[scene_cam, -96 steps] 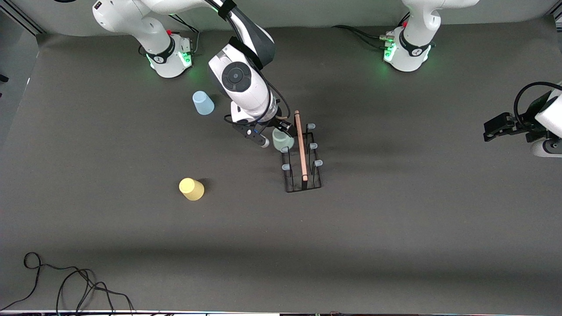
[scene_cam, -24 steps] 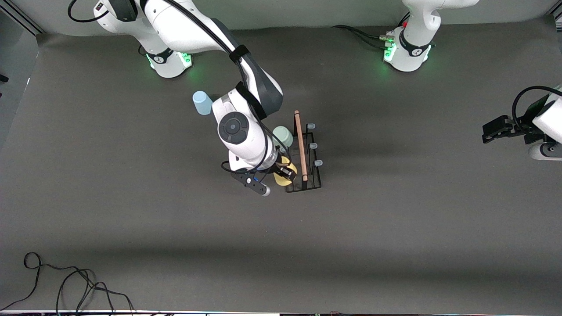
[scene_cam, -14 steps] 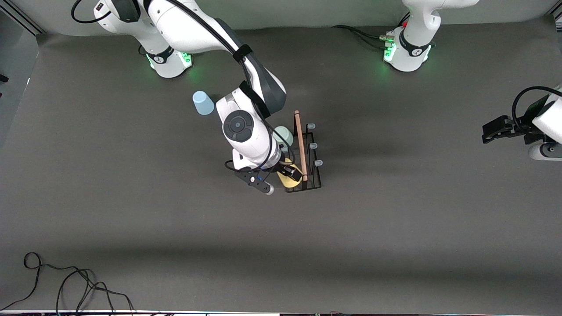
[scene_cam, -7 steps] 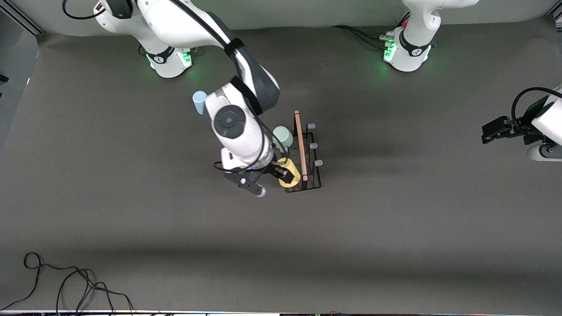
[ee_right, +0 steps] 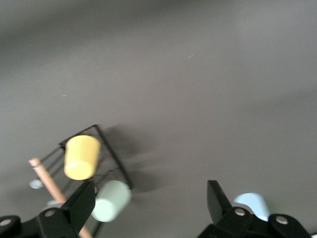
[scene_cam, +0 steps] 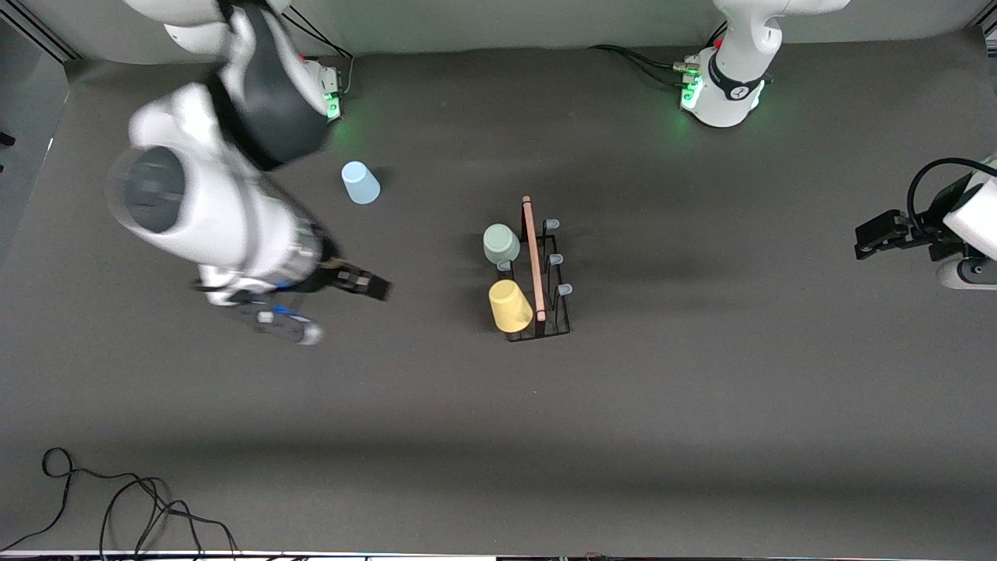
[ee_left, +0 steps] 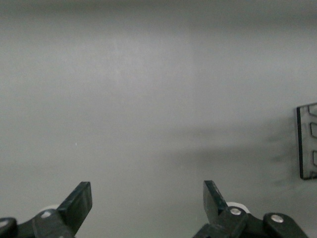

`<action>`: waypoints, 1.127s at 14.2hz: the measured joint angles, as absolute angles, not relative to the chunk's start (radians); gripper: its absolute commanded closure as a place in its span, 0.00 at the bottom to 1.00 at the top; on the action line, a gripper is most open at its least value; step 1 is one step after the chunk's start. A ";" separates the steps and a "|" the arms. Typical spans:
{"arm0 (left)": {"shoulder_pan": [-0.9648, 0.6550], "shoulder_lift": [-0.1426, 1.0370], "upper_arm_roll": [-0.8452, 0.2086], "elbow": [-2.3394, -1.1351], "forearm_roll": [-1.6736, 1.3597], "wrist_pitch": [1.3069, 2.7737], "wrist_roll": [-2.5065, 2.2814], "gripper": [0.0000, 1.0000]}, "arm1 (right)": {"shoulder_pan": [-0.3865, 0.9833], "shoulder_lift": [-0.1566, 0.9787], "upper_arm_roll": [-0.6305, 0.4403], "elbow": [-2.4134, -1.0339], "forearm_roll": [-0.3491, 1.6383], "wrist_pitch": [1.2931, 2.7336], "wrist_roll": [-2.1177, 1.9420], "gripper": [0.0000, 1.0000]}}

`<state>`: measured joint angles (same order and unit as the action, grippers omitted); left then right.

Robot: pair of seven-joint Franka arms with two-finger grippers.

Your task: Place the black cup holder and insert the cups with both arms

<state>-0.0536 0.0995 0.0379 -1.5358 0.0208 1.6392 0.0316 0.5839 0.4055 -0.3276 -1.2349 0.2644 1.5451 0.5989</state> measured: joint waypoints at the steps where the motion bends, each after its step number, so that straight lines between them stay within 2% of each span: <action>1: -0.054 0.100 0.038 -1.536 0.021 1.655 0.032 0.00 | 0.550 0.387 -0.330 -1.233 0.239 1.510 0.525 0.00; 4: -0.054 0.101 0.038 -1.536 0.020 1.658 0.032 0.00 | 0.439 0.341 -0.348 -1.229 0.214 1.410 0.318 0.00; 6: -0.054 0.101 0.038 -1.536 0.020 1.643 0.031 0.00 | 0.388 0.314 -0.404 -1.230 0.209 1.368 0.194 0.00; 10: -0.054 0.101 0.038 -1.537 0.020 1.634 0.030 0.00 | 0.370 0.289 -0.526 -1.231 0.208 1.352 0.014 0.00; 16: -0.054 0.101 0.038 -1.537 0.020 1.629 0.030 0.00 | 0.385 0.290 -0.527 -1.233 0.180 1.352 -0.005 0.00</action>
